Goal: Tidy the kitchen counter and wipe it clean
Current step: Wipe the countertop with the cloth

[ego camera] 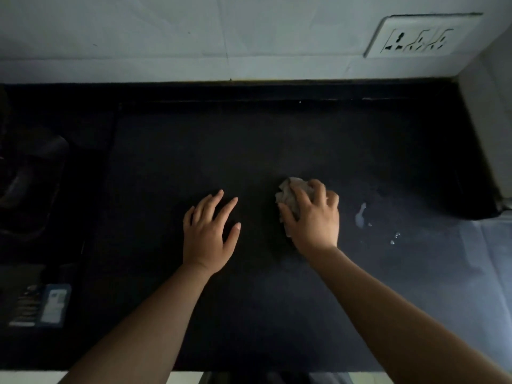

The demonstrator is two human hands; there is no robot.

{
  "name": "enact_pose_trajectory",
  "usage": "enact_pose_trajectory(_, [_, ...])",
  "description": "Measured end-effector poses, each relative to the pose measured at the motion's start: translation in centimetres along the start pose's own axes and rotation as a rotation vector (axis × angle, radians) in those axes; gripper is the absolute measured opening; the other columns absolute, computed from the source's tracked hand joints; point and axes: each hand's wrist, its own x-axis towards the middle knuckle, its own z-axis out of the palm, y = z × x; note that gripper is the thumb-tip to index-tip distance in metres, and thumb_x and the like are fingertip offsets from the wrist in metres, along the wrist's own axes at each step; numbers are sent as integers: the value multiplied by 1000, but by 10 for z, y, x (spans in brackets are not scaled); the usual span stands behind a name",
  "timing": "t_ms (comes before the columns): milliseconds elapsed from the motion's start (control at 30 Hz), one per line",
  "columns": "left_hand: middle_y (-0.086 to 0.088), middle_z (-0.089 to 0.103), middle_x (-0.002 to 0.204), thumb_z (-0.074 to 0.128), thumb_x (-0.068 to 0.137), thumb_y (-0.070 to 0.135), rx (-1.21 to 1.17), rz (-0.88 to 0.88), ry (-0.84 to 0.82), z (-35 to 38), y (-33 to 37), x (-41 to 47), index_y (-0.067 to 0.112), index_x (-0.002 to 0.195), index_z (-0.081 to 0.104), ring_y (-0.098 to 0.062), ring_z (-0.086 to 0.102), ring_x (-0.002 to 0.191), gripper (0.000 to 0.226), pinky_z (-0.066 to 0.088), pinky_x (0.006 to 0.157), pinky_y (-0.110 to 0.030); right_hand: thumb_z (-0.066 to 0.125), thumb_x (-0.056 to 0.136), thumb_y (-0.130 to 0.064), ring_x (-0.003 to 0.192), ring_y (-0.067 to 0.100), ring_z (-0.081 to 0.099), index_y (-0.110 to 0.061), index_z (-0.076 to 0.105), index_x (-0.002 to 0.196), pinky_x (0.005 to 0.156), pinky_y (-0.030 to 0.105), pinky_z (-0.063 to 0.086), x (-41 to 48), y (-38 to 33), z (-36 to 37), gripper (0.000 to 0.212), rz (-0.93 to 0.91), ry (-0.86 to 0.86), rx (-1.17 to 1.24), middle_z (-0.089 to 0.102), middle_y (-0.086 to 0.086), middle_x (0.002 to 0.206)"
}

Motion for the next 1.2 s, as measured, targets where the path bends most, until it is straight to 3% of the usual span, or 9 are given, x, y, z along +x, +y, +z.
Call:
enact_pose_trajectory(133, [-5, 34, 150, 34, 90, 47, 32, 15, -32, 0, 1, -1, 30, 139, 36, -26, 30, 138, 52, 28, 109, -53, 47, 85, -53, 112, 34, 41, -31, 48, 129, 85, 45, 48, -45, 7, -2, 49, -178, -79, -11, 43, 8, 135])
enact_pose_trajectory(300, [-8, 35, 150, 47, 89, 39, 68, -70, -39, -8, 19, 0, 24, 138, 39, -29, 30, 138, 52, 27, 109, -57, 49, 84, -53, 105, 32, 46, -30, 56, 122, 82, 43, 51, -99, 62, -18, 46, -217, -53, 11, 52, 9, 129])
enact_pose_trajectory(500, [-3, 42, 145, 40, 85, 48, -54, -72, 1, 8, 101, -32, 25, 135, 44, -26, 39, 133, 55, 34, 104, -57, 54, 83, -49, 107, 38, 38, -26, 56, 123, 85, 46, 47, -43, 125, -43, 46, 100, 112, 35, 47, 13, 130])
enact_pose_trajectory(600, [-1, 40, 147, 40, 86, 48, -84, -78, -20, 20, 130, -31, 27, 137, 41, -22, 36, 135, 55, 33, 105, -57, 57, 84, -46, 112, 42, 38, -26, 54, 125, 85, 46, 45, 0, 115, -43, 46, 121, 76, 15, 43, 13, 136])
enact_pose_trajectory(733, [-1, 39, 148, 39, 86, 48, -42, -97, 11, 25, 138, -28, 27, 137, 40, -23, 35, 136, 55, 29, 108, -57, 51, 86, -49, 113, 37, 38, -30, 47, 130, 86, 45, 45, -17, 100, -35, 48, -102, -22, 33, 42, 11, 137])
enact_pose_trajectory(833, [-3, 39, 147, 37, 86, 48, -12, -171, 55, 26, 126, -31, 26, 137, 41, -24, 36, 135, 55, 26, 108, -57, 50, 85, -51, 108, 34, 43, -29, 53, 126, 85, 44, 48, -55, 124, -39, 46, -215, -12, 44, 49, 12, 132])
enact_pose_trajectory(967, [-6, 38, 148, 32, 87, 47, -2, -261, 82, 31, 111, -39, 22, 137, 42, -27, 34, 135, 57, 23, 109, -57, 54, 83, -50, 106, 34, 41, -26, 58, 121, 81, 44, 49, -47, 148, -45, 45, -148, 52, 45, 50, 12, 127])
enact_pose_trajectory(1100, [-3, 36, 148, 31, 87, 48, 7, -288, 75, 32, 111, -37, 25, 137, 39, -24, 32, 136, 56, 21, 110, -55, 60, 84, -44, 110, 41, 42, -22, 57, 121, 82, 46, 47, 0, 108, -36, 43, 27, 84, 78, 47, 15, 132])
enact_pose_trajectory(1200, [-2, 36, 148, 30, 88, 47, 2, -292, 79, 32, 111, -37, 27, 137, 39, -23, 31, 135, 54, 22, 110, -54, 58, 84, -44, 108, 40, 44, -24, 54, 123, 80, 46, 47, 1, 85, -28, 44, -109, 22, 49, 46, 15, 132])
